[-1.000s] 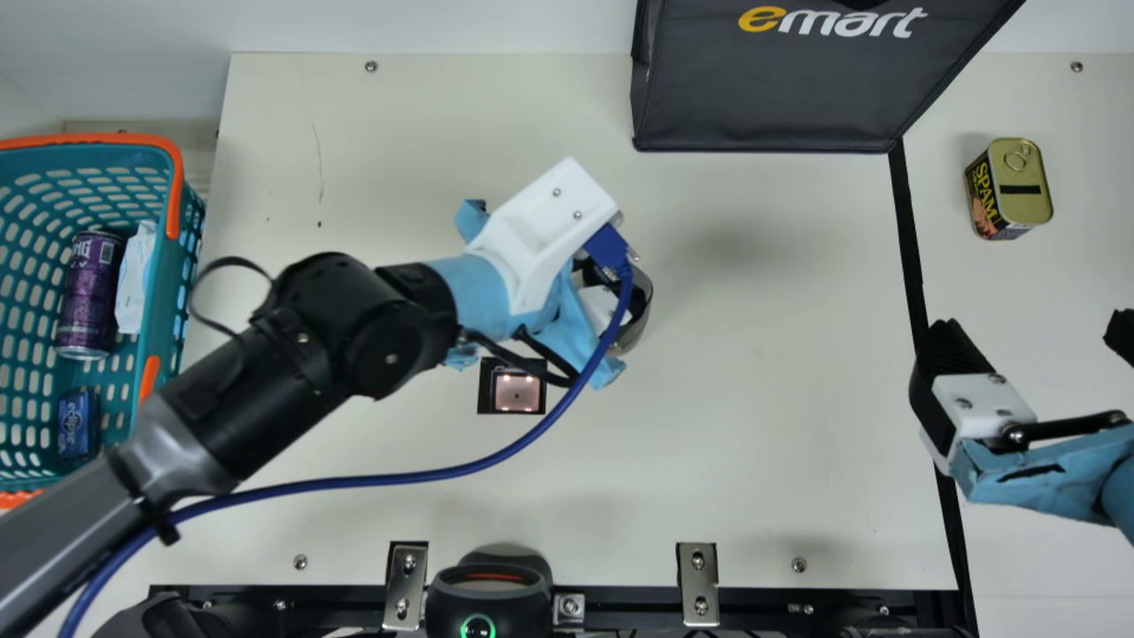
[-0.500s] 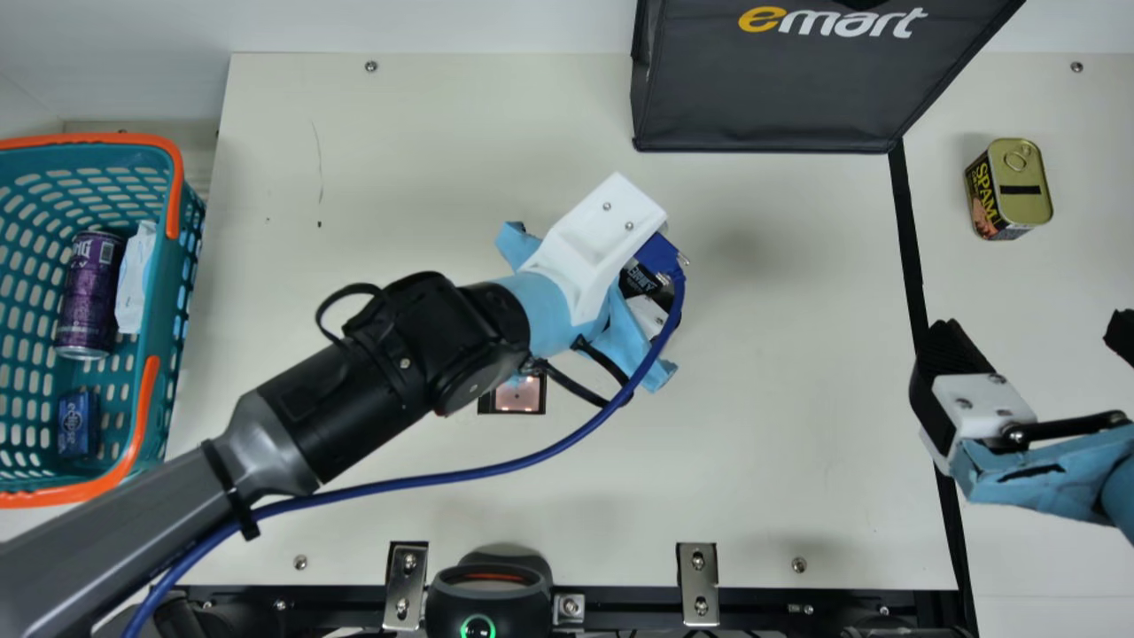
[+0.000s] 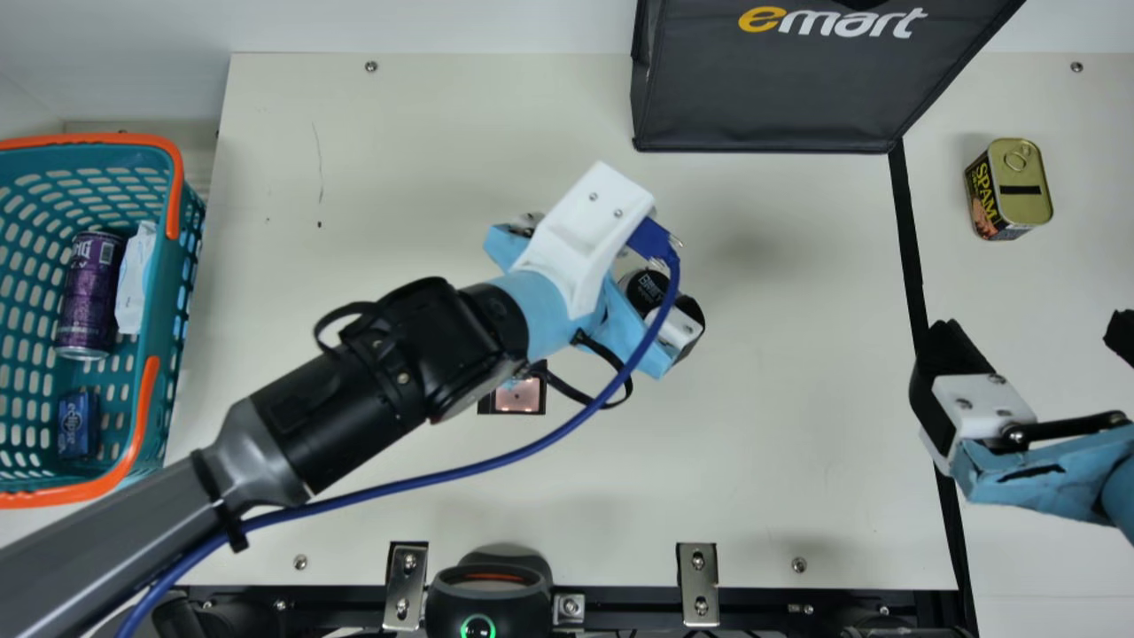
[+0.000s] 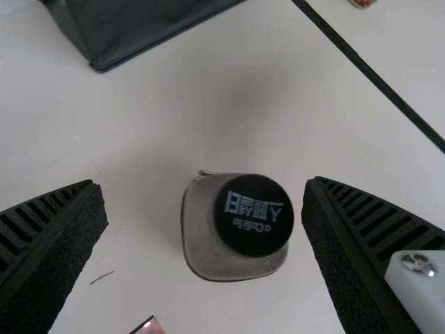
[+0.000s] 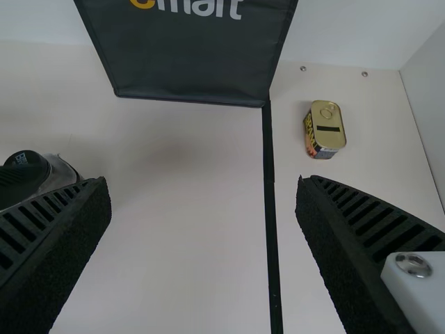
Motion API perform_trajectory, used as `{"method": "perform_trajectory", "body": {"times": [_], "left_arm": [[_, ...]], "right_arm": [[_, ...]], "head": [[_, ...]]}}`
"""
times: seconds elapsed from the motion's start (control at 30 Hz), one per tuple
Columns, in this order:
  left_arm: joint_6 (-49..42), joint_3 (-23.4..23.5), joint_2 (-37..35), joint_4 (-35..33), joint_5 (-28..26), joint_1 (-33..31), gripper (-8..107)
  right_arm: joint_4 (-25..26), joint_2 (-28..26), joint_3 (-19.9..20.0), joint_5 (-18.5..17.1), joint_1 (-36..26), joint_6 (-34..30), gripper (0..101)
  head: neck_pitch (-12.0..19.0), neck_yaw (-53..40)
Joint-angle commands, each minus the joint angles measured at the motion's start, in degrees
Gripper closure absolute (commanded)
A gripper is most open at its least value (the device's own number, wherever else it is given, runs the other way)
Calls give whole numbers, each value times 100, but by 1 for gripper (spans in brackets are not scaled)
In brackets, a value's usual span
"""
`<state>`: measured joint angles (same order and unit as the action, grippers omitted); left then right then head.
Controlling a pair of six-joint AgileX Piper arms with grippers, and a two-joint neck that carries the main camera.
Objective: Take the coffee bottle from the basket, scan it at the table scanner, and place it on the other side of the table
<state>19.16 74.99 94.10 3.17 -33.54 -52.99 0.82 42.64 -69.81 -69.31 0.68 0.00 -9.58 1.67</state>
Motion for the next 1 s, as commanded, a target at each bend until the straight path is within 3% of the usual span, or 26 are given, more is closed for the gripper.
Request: {"method": "perform_trajectory", "body": {"times": [0.0, 0.4, 0.97], "left_arm": [[393, -76, -173, 48, 21, 54, 9], [964, -1025, -1497, -161, 70, 601, 9], [359, -2096, -3327, -820, -509, 1901, 9]], "right_arm": [[0, 0, 0, 0, 0, 0, 6], [0, 0, 0, 0, 0, 0, 6], [0, 0, 0, 0, 0, 0, 6]], "head": [[166, -9], [166, -9], [166, -9]]}}
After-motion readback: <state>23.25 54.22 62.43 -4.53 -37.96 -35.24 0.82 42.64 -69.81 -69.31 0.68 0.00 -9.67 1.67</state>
